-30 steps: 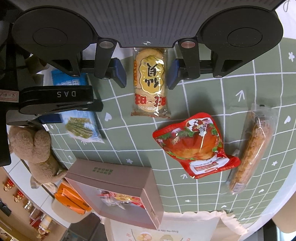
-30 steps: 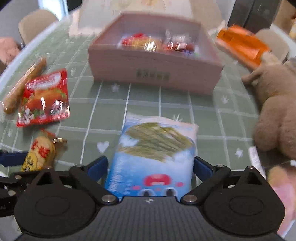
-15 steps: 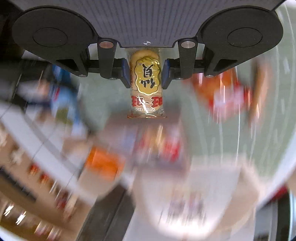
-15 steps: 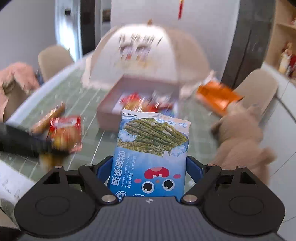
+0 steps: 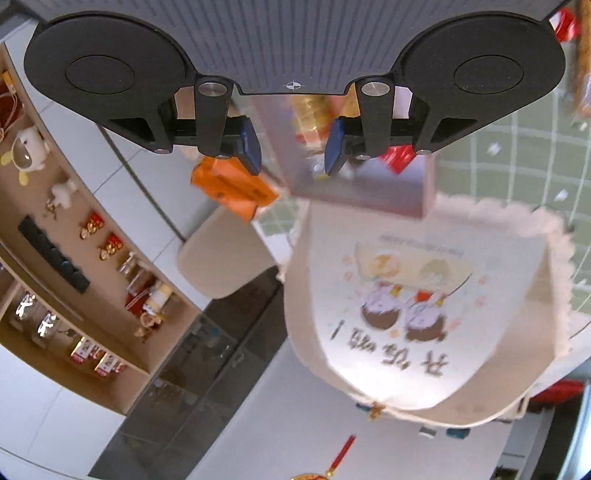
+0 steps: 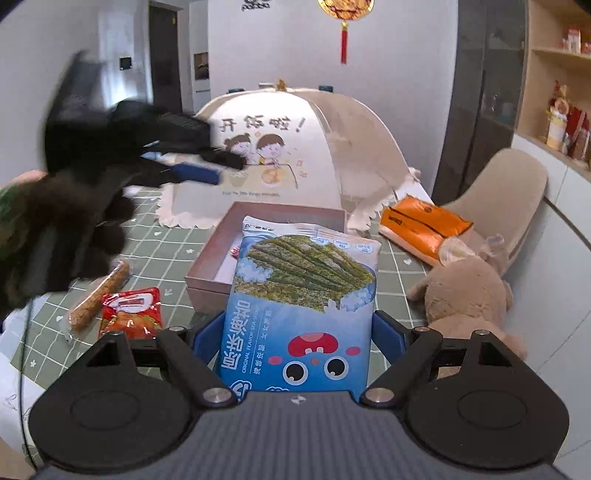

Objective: Organize snacks
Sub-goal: 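Carry both packets over the pink box and open both tools to drop them, then grasp the sausage stick with the left tool while the right tool grasps the red chicken bag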

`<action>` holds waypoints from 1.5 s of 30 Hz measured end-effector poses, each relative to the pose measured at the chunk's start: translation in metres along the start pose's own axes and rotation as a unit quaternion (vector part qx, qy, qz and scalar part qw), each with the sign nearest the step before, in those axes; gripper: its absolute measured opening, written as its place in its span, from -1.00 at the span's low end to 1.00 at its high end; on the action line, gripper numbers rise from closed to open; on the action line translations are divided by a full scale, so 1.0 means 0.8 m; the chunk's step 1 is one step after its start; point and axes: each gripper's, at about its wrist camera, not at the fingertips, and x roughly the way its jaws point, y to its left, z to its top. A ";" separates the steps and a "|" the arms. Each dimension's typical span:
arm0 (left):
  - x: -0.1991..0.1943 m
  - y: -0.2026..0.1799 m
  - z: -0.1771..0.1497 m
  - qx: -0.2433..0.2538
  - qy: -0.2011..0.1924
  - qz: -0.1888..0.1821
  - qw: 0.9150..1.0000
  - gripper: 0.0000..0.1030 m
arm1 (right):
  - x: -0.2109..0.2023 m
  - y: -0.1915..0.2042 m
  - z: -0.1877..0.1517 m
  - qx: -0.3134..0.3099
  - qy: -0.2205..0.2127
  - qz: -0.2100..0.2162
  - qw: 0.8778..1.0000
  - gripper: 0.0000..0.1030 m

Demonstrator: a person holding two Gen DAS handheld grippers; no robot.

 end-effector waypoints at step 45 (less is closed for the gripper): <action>-0.085 0.211 -0.103 -0.038 0.118 0.215 0.969 -0.28 | 0.207 0.220 -0.027 -0.115 0.148 0.172 0.967 0.15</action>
